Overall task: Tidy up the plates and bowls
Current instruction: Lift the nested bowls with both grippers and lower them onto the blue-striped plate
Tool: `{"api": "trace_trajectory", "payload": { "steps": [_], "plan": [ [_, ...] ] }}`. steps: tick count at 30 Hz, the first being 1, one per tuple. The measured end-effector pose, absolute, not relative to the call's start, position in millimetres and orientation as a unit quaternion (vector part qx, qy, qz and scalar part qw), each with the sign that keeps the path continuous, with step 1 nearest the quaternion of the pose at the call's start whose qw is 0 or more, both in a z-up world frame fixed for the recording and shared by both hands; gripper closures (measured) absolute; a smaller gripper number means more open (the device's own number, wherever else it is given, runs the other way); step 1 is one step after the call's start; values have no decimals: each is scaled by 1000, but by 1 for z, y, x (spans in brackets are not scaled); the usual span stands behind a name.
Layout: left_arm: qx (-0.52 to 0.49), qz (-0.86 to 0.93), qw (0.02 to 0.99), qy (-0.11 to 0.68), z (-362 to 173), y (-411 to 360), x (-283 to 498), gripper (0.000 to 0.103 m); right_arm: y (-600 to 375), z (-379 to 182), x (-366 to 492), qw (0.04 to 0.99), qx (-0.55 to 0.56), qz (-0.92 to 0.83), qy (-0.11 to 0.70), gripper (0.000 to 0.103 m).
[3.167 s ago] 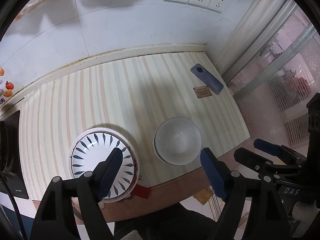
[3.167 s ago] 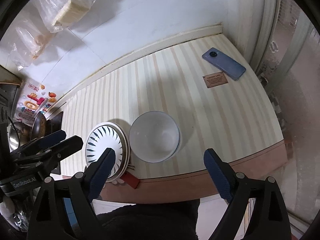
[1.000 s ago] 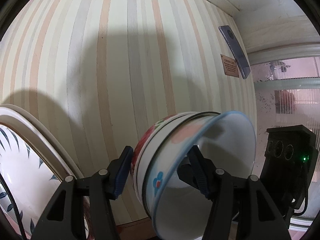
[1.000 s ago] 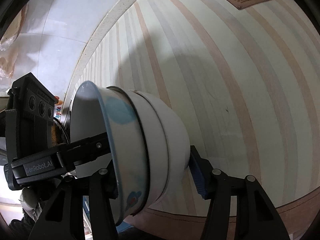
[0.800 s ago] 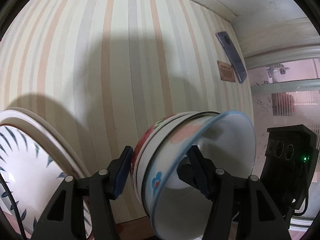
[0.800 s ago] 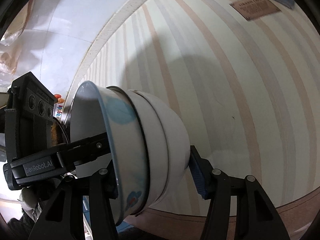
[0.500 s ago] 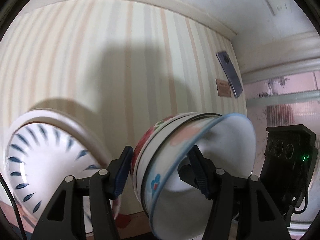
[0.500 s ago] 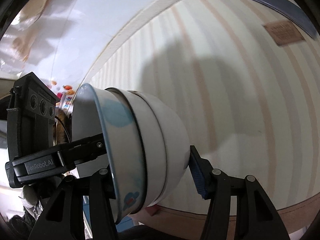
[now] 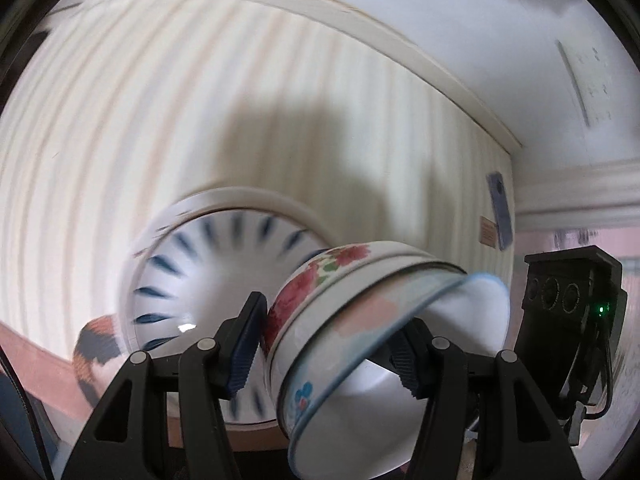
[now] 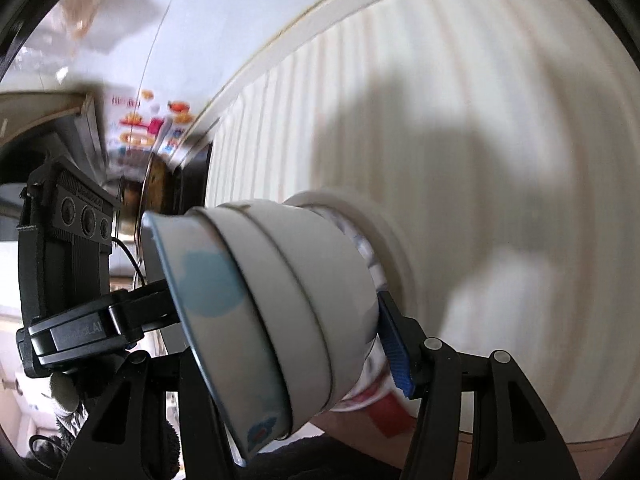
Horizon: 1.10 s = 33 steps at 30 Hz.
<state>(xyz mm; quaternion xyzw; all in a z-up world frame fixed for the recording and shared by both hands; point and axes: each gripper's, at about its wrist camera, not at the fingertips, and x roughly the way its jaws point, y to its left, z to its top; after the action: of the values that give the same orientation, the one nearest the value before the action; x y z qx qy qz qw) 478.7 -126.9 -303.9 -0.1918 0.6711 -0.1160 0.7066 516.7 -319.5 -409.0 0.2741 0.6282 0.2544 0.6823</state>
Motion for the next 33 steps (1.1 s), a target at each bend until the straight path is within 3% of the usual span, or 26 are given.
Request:
{"api": "trace_trajectory", "payload": {
  "steps": [12, 33],
  "plan": [
    [-241, -66, 681, 689, -337, -75, 464, 47, -255, -445, 519, 639, 241, 263, 682, 45],
    [-222, -75, 676, 698, -349, -87, 473, 48, -268, -450, 521, 640, 235, 231, 694, 45]
  ]
}}
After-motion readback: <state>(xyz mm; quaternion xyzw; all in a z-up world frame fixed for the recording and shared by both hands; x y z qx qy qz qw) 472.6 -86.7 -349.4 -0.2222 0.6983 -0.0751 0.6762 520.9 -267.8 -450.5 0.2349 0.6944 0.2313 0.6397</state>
